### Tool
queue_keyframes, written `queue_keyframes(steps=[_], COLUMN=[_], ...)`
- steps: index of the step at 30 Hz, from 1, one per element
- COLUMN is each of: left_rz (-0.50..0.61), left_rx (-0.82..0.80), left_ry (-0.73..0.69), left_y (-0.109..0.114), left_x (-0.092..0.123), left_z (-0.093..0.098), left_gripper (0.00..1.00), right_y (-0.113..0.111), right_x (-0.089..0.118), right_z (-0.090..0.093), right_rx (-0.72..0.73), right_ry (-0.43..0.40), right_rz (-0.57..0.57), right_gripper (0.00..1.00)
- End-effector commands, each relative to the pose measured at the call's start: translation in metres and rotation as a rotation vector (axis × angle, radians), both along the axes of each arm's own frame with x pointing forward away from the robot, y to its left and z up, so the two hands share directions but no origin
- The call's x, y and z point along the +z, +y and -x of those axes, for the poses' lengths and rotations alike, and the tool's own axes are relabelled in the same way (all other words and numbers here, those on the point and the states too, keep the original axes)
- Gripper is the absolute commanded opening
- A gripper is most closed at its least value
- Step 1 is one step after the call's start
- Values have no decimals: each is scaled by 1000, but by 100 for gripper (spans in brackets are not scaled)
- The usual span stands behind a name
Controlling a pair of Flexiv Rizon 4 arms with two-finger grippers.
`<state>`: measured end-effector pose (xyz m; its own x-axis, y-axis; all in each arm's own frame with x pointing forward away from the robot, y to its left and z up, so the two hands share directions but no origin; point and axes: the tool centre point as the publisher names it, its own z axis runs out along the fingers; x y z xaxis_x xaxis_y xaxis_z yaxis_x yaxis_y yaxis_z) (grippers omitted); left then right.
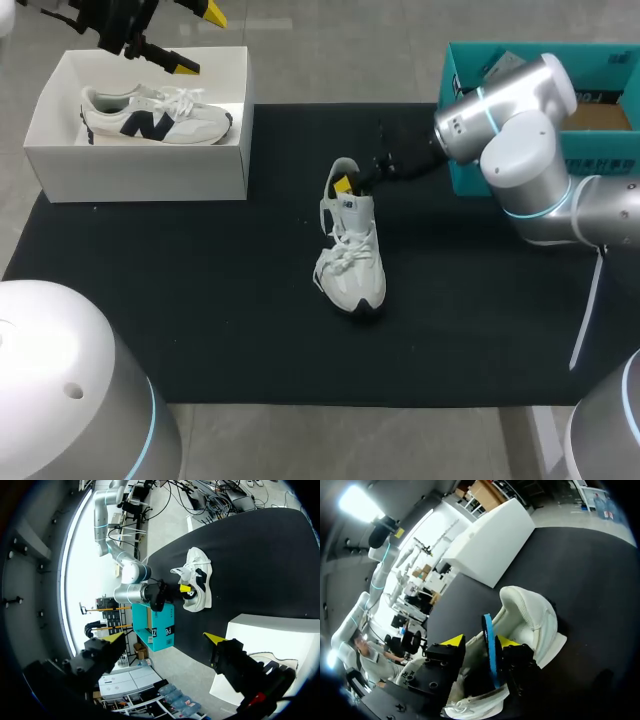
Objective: Take the shoe out of the shoebox, open the shoe tongue, remove and reinsert the insole, then place the shoe into the shoebox
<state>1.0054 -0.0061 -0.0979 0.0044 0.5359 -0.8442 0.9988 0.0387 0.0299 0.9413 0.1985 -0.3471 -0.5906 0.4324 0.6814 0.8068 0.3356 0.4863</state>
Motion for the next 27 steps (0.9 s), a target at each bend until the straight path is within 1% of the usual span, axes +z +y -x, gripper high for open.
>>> queue_keyframes(steps=[1,2,8,10,13,17,19,21,24,27], left_rz=[-3,-3,-3,-3,-3,-3,-3,-3,-3,-3], left_rx=[-1,-1,-1,-1,-1,-1,-1,-1,-1,-1], left_ry=[0,0,0,0,0,0,0,0,0,0], left_y=[0,0,0,0,0,0,0,0,0,0], left_x=[0,0,0,0,0,0,0,0,0,0], left_z=[-1,-1,-1,-1,-1,-1,-1,-1,-1,-1], left_gripper=[100,100,100,100,100,100,100,100,100,100], right_y=[-1,-1,-2,-1,0,-1,-1,0,4,8], right_x=[6,7,14,17,20,25,28,27,24,22], right_z=[2,1,-2,-3,-4,-4,-4,-5,-5,-5], right_rx=[3,6,14,17,19,19,15,18,23,36], right_ry=[-3,-3,-14,-21,-26,-40,-46,-45,-42,-39], right_rz=[12,13,24,25,24,26,17,18,16,11], right_gripper=[98,100,100,96,96,92,92,86,85,78])
